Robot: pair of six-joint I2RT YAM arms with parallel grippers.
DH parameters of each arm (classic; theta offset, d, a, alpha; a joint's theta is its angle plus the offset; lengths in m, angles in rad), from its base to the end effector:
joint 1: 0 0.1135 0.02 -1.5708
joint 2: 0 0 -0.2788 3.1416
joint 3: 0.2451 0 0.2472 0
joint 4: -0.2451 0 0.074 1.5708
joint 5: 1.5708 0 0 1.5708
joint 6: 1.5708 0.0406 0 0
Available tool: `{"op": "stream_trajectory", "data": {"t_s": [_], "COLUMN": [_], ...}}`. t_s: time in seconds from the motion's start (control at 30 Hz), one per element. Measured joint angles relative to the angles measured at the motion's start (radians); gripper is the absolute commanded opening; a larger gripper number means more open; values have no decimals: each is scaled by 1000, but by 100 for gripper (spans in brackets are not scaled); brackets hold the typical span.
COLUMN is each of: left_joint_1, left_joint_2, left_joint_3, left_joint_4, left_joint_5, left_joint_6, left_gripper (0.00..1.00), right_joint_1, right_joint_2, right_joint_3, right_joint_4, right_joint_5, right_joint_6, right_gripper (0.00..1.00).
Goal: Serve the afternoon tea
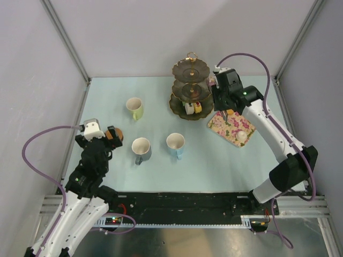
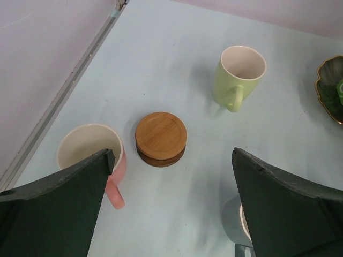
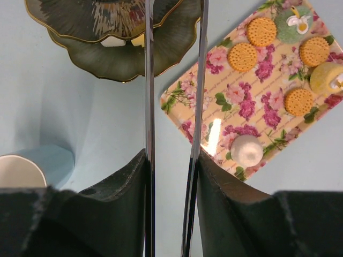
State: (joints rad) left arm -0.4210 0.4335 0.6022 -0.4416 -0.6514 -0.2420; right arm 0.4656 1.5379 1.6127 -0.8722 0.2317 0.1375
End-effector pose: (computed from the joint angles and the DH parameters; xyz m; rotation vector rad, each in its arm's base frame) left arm 0.0974 -0.0166 0.3014 -0.2872 1.7653 0.1255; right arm 0.2944 0.1375 0.3887 -0.2726 2.3254 0.0230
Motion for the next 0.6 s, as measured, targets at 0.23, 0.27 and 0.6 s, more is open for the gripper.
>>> {"op": "stream_trajectory", "data": {"t_s": [0.23, 0.27, 0.6], "left_joint_1": [0, 0, 0], "left_joint_2": [-4, -4, -4], "left_joint_3": [0, 0, 0], "left_joint_4": [3, 3, 6], "left_joint_5": [0, 0, 0], "left_joint_6": [0, 0, 0], "left_gripper": [100, 100, 100], "right_joint_1": [0, 0, 0], "right_joint_2": [89, 100, 246], "right_joint_3": [50, 55, 148], "right_joint_4": [31, 40, 108], "right_joint_5": [-18, -23, -50], "right_joint_6": [-9, -11, -44], "right_gripper": [39, 39, 39]}}
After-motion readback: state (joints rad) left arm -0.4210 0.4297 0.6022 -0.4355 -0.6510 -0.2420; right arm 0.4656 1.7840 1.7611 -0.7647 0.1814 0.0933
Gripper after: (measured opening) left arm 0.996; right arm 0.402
